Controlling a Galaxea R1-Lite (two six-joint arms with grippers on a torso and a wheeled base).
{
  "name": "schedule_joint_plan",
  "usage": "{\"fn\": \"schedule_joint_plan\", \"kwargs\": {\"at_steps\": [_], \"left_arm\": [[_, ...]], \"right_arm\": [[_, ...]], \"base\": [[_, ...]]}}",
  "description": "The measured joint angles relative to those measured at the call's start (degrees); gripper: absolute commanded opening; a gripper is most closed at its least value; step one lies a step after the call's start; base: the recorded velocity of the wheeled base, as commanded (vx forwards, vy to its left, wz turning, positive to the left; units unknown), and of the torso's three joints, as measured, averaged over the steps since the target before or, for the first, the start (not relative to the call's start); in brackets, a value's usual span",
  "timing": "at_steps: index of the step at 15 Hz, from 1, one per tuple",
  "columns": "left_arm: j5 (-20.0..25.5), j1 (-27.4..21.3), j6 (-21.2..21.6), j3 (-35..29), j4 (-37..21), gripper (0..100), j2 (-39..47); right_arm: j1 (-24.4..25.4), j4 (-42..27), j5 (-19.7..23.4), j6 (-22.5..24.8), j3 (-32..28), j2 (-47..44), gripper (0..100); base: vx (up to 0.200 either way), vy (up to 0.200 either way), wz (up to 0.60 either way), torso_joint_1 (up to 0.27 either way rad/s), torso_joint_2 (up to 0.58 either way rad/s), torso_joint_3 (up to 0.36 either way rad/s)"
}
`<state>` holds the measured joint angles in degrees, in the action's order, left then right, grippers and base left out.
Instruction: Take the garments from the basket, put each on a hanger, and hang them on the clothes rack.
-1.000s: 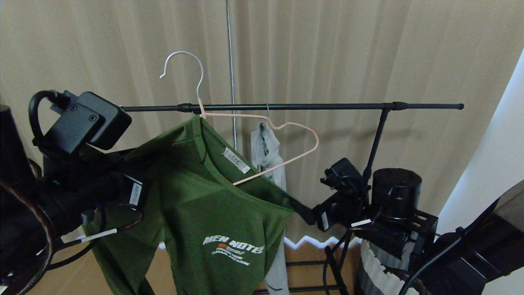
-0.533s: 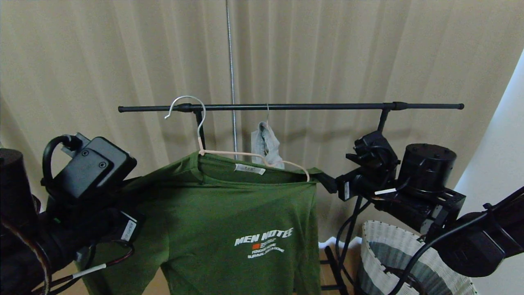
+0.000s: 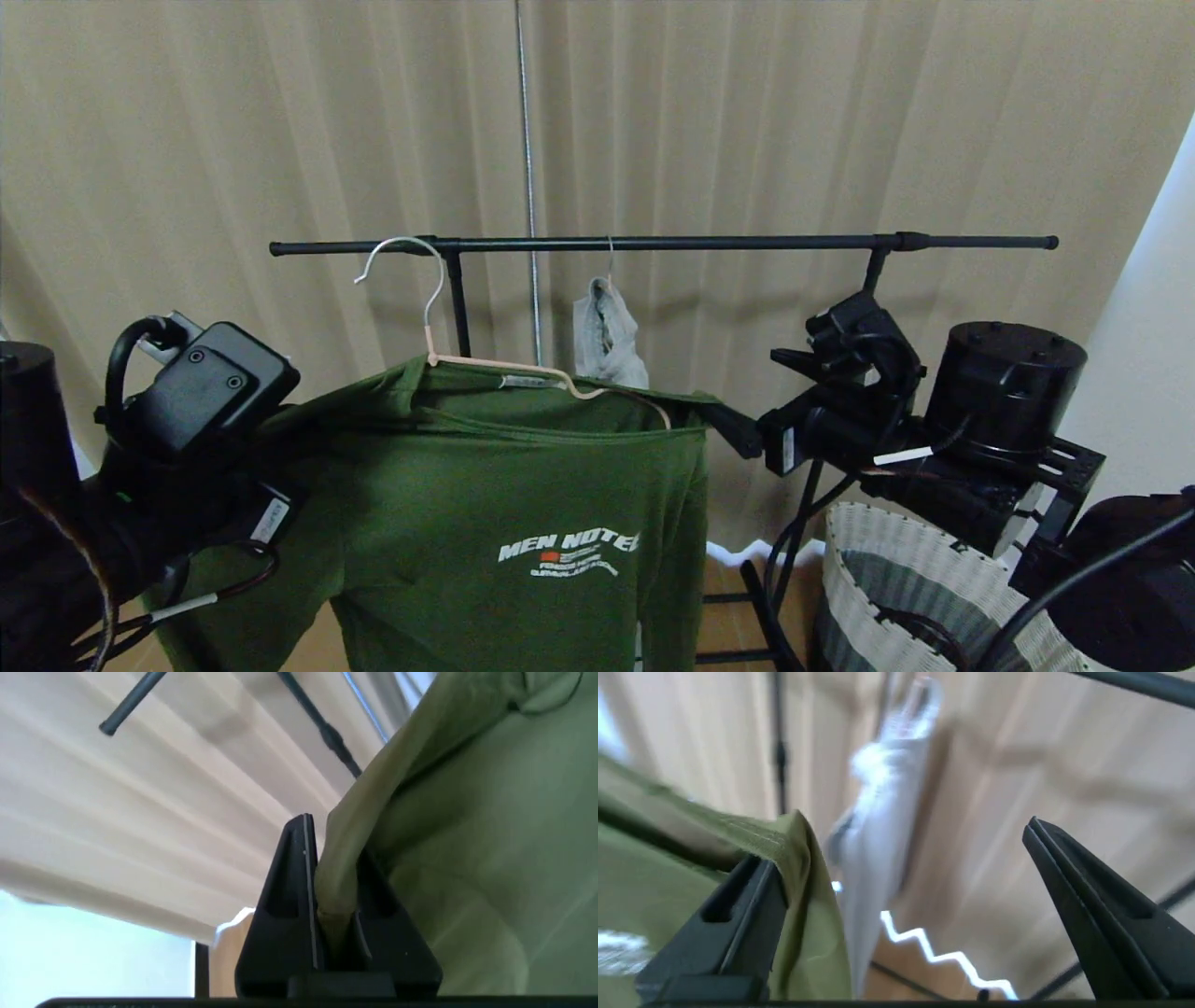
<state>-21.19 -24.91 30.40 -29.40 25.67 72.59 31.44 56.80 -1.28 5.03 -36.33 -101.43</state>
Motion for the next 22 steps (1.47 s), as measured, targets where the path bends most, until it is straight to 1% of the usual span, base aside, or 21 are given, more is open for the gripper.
{"fn": "schedule_joint_plan", "kwargs": {"at_steps": [1, 3, 4, 5, 6, 8, 11, 13, 16, 18, 20, 22], "left_arm": [[-0.5, 0.0, -1.1, -0.4, 0.0, 0, 0.3], [-2.7, -0.1, -3.4, -1.6, 0.0, 0, 1.4], [-2.9, -0.2, -4.5, -2.1, 0.0, 0, 2.0], [-3.0, -0.3, -6.1, -3.0, 0.0, 0, 2.6], [-3.0, -0.3, -6.9, -3.5, 0.0, 0, 3.2], [-2.9, -0.5, -7.8, -3.7, 0.0, 0, 3.8], [-2.9, -1.4, -10.5, -3.8, 0.1, 0, 4.3], [-2.7, -2.2, -10.9, -3.8, 0.2, 0, 4.4], [-2.5, -3.8, -10.8, -3.4, 3.6, 0, 4.7], [-2.5, -5.9, -10.5, -3.0, 8.0, 0, 5.6], [-2.4, -7.7, -10.2, -2.8, 9.8, 0, 6.8], [-2.3, -9.2, -10.1, -2.6, 11.2, 0, 7.6]], "right_arm": [[2.1, -1.0, 0.1, 0.2, 0.2, 1.2, 100], [5.4, -2.5, 2.4, 3.5, 1.2, 3.6, 100], [6.1, -2.9, 3.7, 5.1, 1.5, 4.5, 100], [6.4, -3.6, 5.6, 7.8, 1.5, 5.3, 100], [6.6, -4.7, 6.2, 9.1, 1.1, 5.9, 100], [6.9, -5.8, 6.4, 9.4, 0.5, 6.7, 100], [8.5, -5.8, 6.4, 9.5, 0.1, 6.9, 100], [9.3, -5.9, 6.4, 9.8, -1.2, 6.9, 100], [9.4, -6.9, 6.4, 12.0, -3.9, 6.1, 100], [9.4, -6.9, 6.3, 12.3, -7.6, 4.9, 100], [9.4, -7.8, 6.3, 12.5, -11.3, 3.2, 100], [9.5, -10.3, 6.3, 13.1, -14.4, 1.5, 100]], "base": [[0.0, 0.0, 0.0, 0.0, 0.0, 0.0], [0.0, 0.0, 0.0, 0.0, 0.0, 0.0], [0.0, 0.0, 0.0, 0.0, 0.0, 0.0], [0.0, 0.0, 0.0, 0.0, 0.0, 0.0], [0.0, 0.0, 0.0, 0.0, 0.0, 0.0], [0.0, 0.0, 0.0, 0.0, 0.0, 0.0], [0.0, 0.0, 0.0, 0.0, 0.0, 0.0], [0.0, 0.0, 0.0, 0.0, 0.0, 0.0], [0.0, 0.0, 0.0, 0.0, 0.0, 0.0], [0.0, 0.0, 0.0, 0.0, 0.0, 0.0], [0.0, 0.0, 0.0, 0.0, 0.0, 0.0], [0.0, 0.0, 0.0, 0.0, 0.0, 0.0]]}}
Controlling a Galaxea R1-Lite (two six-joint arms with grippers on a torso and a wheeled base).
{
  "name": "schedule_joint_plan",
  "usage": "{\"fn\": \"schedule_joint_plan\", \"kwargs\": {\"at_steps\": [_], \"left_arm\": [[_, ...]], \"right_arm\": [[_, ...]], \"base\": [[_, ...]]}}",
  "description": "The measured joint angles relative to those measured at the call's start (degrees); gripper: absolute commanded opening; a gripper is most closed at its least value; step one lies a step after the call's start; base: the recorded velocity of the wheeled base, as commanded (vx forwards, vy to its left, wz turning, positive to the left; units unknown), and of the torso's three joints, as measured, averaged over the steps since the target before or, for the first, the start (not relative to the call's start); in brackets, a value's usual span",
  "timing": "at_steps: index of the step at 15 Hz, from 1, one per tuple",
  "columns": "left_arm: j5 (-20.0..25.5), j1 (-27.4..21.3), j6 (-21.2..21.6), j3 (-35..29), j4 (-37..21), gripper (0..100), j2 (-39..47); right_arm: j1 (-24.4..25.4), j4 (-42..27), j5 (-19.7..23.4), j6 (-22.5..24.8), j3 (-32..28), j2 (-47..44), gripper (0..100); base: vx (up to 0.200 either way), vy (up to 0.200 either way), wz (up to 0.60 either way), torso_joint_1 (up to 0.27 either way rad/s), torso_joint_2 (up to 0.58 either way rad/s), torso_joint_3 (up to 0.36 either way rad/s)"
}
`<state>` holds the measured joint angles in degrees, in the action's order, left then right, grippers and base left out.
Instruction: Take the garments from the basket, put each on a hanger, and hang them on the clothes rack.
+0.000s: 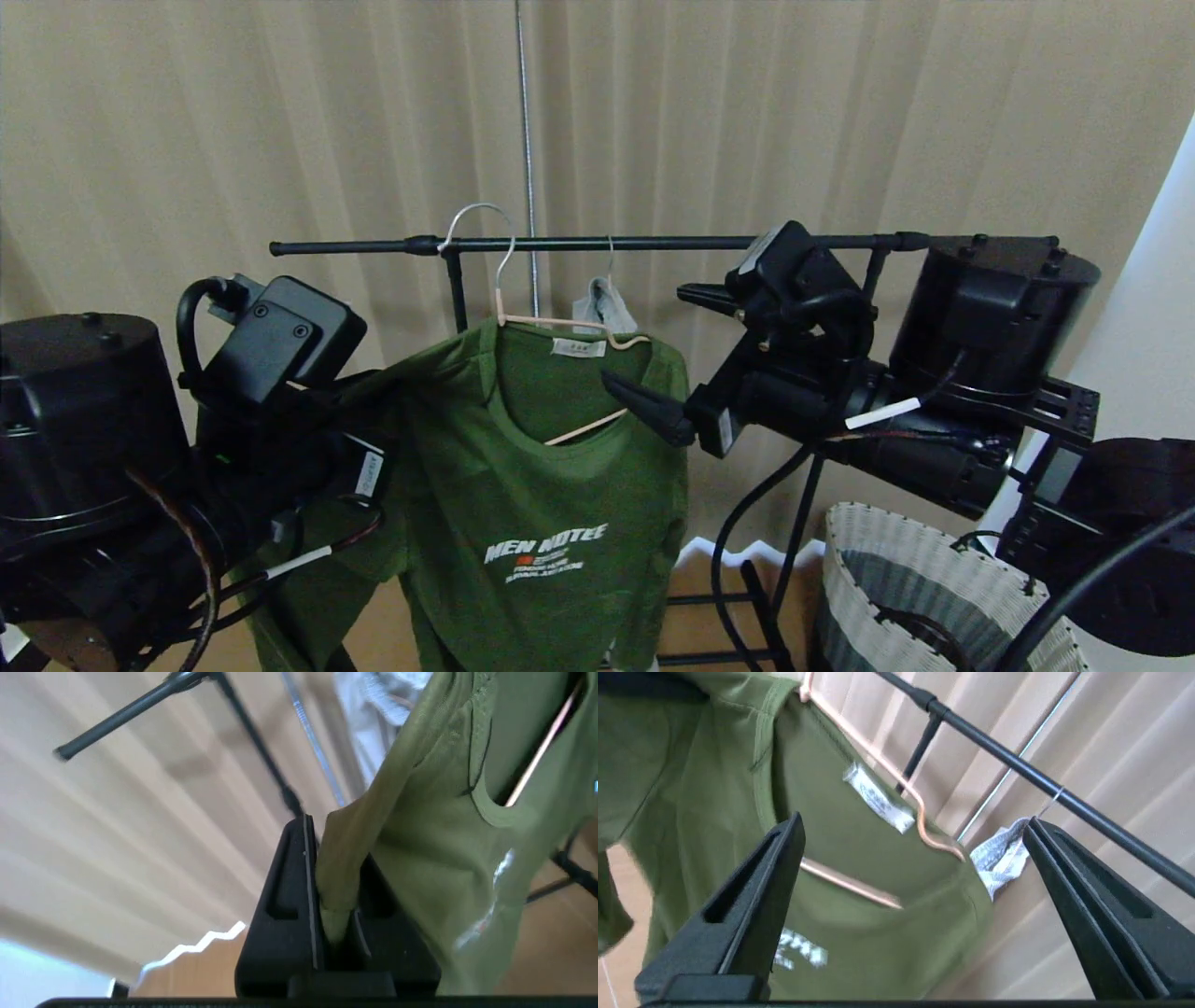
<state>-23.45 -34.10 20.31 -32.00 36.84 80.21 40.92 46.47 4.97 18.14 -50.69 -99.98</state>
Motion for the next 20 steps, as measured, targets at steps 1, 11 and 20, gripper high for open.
{"fn": "schedule_joint_plan", "kwargs": {"at_steps": [1, 11, 20], "left_arm": [[0.1, -0.8, 0.1, 0.1, 0.2, 0, 0.2], [0.3, -4.7, 0.4, 0.8, 0.2, 0, -1.7], [0.4, -6.5, 0.5, 0.8, 0.2, 0, -2.1]], "right_arm": [[-0.1, -0.7, -0.1, 0.7, -1.4, -0.9, 100], [-6.2, -1.5, -0.5, 3.1, -9.1, -10.3, 100], [-3.3, -1.0, -0.3, 3.4, -8.8, -11.1, 0]], "base": [[0.0, 0.0, 0.0, 0.0, 0.0, 0.0], [0.0, 0.0, 0.0, 0.0, 0.0, 0.0], [0.0, 0.0, 0.0, 0.0, 0.0, 0.0]]}}
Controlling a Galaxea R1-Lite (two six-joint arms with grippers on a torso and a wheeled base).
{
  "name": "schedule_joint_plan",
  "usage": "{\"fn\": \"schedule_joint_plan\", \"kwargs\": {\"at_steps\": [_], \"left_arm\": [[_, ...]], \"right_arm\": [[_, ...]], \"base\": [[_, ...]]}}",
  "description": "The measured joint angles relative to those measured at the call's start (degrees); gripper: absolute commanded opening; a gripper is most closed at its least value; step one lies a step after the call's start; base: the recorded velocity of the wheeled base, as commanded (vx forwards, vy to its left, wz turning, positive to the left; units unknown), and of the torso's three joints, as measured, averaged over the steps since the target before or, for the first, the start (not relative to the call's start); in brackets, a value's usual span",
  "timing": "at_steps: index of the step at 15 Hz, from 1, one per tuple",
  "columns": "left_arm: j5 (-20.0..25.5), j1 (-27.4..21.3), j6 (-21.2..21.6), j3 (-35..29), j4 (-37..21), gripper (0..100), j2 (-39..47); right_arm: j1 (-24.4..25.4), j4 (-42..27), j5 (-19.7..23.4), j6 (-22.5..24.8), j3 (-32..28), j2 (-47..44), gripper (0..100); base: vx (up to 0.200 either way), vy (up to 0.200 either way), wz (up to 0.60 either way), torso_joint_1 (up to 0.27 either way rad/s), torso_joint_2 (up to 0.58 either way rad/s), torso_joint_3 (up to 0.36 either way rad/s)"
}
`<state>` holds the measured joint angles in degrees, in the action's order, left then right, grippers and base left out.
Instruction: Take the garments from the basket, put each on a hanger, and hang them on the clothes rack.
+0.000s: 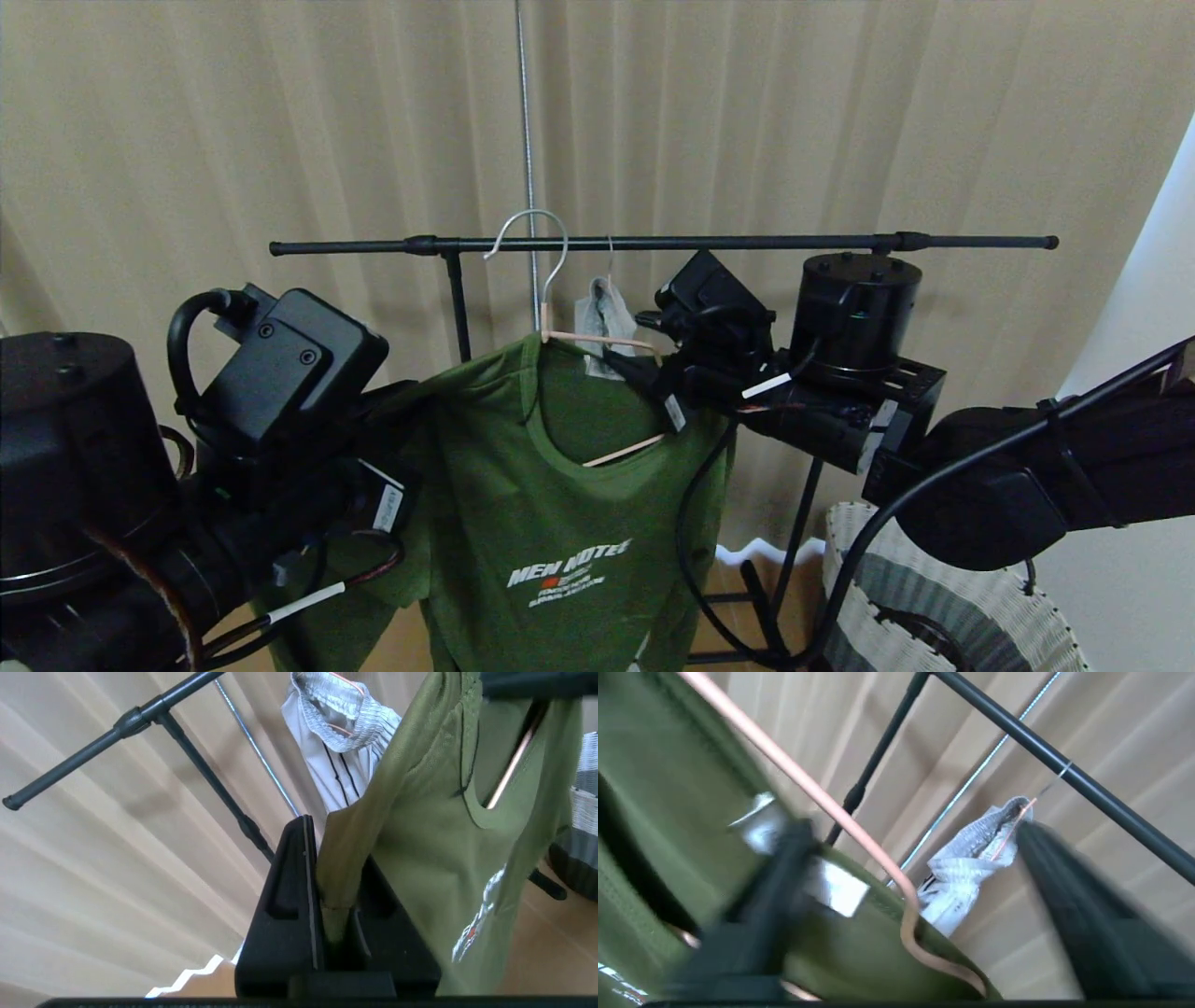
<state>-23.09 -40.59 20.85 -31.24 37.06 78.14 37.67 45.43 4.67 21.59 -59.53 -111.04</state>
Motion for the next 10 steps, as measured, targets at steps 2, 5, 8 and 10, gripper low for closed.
{"fn": "schedule_joint_plan", "kwargs": {"at_steps": [2, 5, 8, 10], "left_arm": [[0.0, 0.0, 0.0, 0.0, 0.0, 0, -0.1], [0.0, 0.1, 0.0, 0.2, 0.0, 0, -0.2], [0.0, 0.3, -0.1, 0.7, 0.1, 0, -0.4], [2.1, 0.3, -0.1, 1.1, 0.0, 100, -0.8]], "right_arm": [[0.0, 0.0, -0.1, -0.1, 0.0, -0.1, 0], [0.1, 0.1, -0.1, -0.1, 0.2, -0.1, 0], [0.1, 0.3, -0.2, -0.2, 0.5, 0.4, 0], [0.1, 0.2, -0.2, -0.1, 1.0, 1.0, 0]], "base": [[0.0, 0.0, 0.0, 0.0, 0.0, 0.0], [0.0, 0.0, 0.0, 0.0, 0.0, 0.0], [0.0, 0.0, 0.0, 0.0, 0.0, 0.0], [0.0, 0.0, 0.0, 0.0, 0.0, 0.0]]}}
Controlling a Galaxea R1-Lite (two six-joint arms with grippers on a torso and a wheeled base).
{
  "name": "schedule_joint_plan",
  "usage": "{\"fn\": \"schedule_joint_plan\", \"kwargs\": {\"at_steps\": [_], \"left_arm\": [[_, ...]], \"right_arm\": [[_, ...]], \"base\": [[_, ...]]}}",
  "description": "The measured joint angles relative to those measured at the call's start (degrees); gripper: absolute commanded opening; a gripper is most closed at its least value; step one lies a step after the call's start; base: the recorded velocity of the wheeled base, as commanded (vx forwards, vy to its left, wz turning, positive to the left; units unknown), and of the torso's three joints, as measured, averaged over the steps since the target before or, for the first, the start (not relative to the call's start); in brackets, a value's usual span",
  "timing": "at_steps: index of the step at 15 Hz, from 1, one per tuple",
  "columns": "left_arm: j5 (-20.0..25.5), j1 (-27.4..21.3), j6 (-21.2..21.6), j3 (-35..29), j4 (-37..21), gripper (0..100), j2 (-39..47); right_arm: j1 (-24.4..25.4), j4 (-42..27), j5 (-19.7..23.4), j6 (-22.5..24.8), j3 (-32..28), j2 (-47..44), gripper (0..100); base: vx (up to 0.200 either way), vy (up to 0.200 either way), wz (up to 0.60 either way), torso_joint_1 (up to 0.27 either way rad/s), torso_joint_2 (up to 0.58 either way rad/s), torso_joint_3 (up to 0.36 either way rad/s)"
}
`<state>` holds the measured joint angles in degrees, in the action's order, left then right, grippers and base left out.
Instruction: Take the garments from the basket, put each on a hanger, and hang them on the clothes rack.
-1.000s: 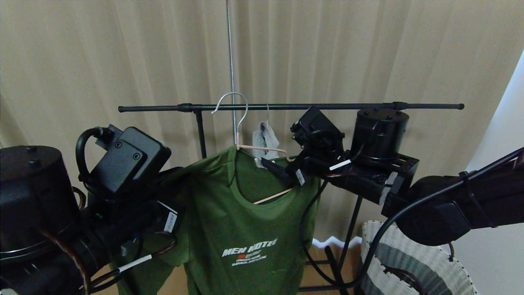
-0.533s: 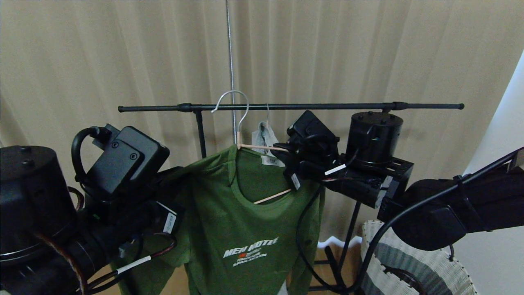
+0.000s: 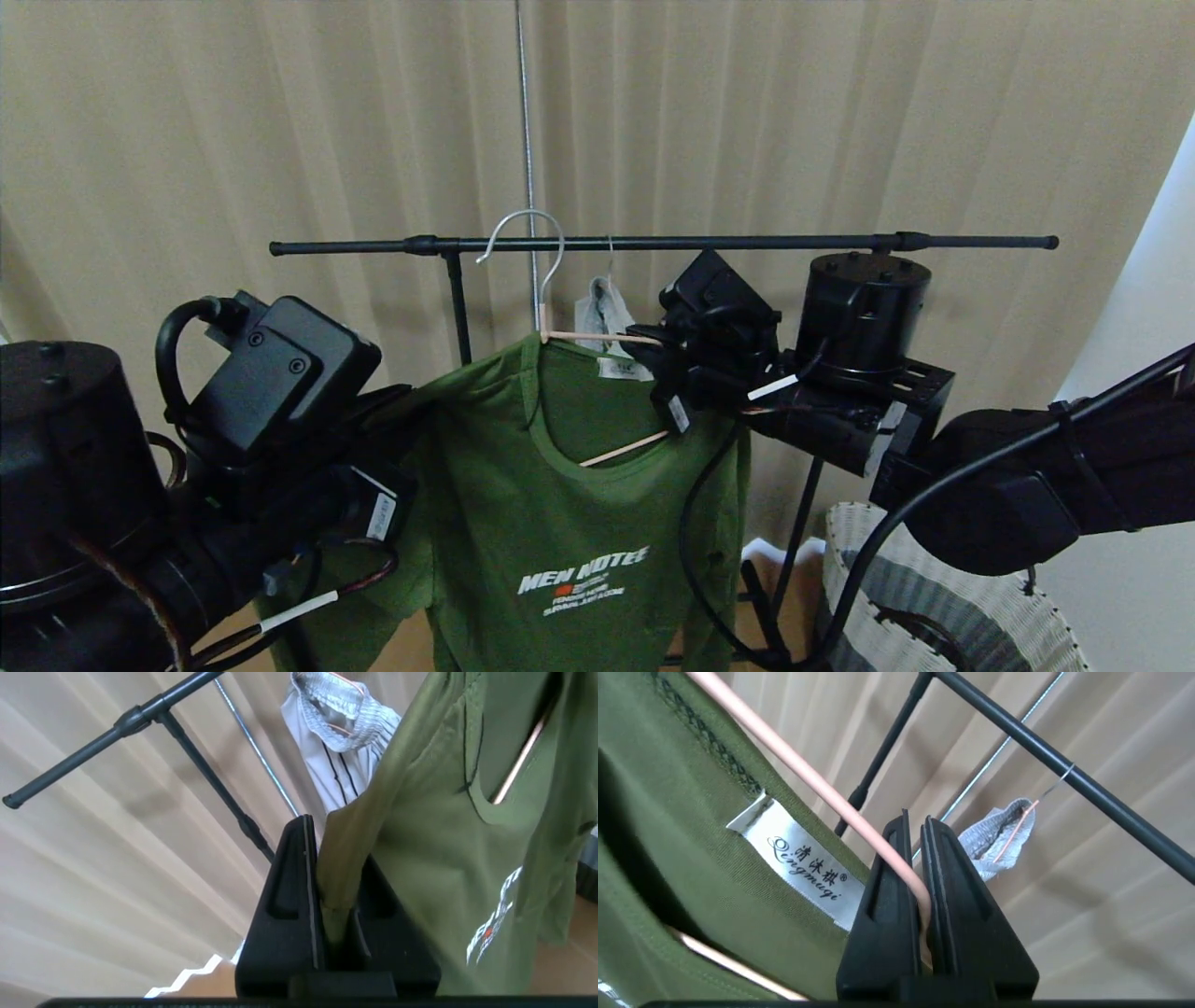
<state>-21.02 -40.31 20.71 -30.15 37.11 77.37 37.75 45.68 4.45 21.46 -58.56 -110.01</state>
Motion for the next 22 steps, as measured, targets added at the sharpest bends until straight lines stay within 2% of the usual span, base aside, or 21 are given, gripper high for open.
{"fn": "schedule_joint_plan", "kwargs": {"at_steps": [1, 3, 5, 11, 13, 16, 20, 21, 22], "left_arm": [[1.8, 0.0, -0.2, 0.2, 0.0, 100, -0.4], [2.4, 0.7, -0.7, 0.6, 0.0, 100, -1.3], [2.5, 1.9, -0.7, 2.5, -0.1, 100, -3.0], [2.5, 4.7, -1.1, 9.8, -0.2, 100, -8.6], [2.6, 6.3, -3.4, 11.1, -0.2, 100, -8.8], [2.8, 6.9, -4.0, 11.9, -0.1, 100, -8.4], [4.3, 7.2, -5.9, 11.3, 0.0, 100, -6.1], [4.4, 7.3, -6.2, 11.3, -0.1, 0, -5.7], [4.4, 7.5, -6.3, 11.3, -0.1, 0, -5.4]], "right_arm": [[0.0, 0.0, -0.1, 0.0, 0.3, 0.5, 0], [-0.1, 0.0, -0.3, 0.0, 1.3, 1.8, 0], [-0.8, 0.1, -2.5, -0.1, 3.2, 3.2, 0], [-6.2, 5.9, -5.2, -0.1, 8.4, 6.1, 0], [-6.8, 6.1, -5.2, -0.1, 10.3, 7.6, 0], [-6.7, 6.3, -4.9, -0.2, 12.7, 10.4, 0], [-3.1, 6.3, -4.8, -0.2, 13.8, 13.0, 0], [-2.8, 6.2, -4.9, -0.2, 13.9, 13.4, 0], [-2.7, 6.2, -5.0, -0.2, 13.9, 13.8, 0]], "base": [[0.0, 0.0, 0.0, 0.0, 0.0, 0.0], [0.0, 0.0, 0.0, 0.0, 0.0, 0.0], [0.0, 0.0, 0.0, 0.0, 0.0, 0.0], [0.0, 0.0, 0.0, 0.0, 0.0, 0.0], [0.0, 0.0, 0.0, 0.0, 0.0, 0.0], [0.0, 0.0, 0.0, 0.0, 0.0, 0.0], [0.0, 0.0, 0.0, 0.0, 0.0, 0.0], [0.0, 0.0, 0.0, 0.0, 0.0, 0.0], [0.0, 0.0, 0.0, 0.0, 0.0, 0.0]]}}
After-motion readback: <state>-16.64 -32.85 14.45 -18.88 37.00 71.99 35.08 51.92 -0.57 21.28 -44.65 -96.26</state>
